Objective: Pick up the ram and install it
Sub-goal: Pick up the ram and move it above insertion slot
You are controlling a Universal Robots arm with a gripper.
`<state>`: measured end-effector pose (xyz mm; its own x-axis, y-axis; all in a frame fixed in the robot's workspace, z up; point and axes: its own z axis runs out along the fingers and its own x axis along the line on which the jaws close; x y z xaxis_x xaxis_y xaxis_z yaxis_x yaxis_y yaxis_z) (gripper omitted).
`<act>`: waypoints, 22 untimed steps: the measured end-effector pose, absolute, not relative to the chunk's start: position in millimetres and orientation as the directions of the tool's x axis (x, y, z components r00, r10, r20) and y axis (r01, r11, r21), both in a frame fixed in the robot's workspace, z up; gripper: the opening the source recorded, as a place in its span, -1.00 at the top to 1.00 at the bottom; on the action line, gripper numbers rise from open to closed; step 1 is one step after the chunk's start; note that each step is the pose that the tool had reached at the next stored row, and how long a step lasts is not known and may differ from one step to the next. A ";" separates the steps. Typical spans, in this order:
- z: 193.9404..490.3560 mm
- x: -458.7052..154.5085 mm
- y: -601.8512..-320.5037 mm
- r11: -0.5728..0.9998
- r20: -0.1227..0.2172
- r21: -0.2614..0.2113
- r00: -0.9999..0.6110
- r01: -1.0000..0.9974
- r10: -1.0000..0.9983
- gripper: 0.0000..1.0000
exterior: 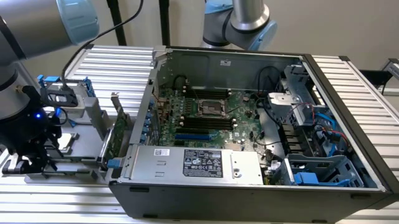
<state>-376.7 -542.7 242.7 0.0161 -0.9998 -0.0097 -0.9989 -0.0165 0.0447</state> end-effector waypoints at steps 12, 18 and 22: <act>220.9 -384.4 -542.8 -0.015 -0.010 0.045 0.014 -0.999 -1.000 0.27; 210.2 -385.1 -542.7 -0.015 -0.010 0.045 0.014 -0.999 -1.000 0.27; 203.3 -384.6 -542.5 -0.015 -0.010 0.045 0.014 -0.999 -1.000 0.27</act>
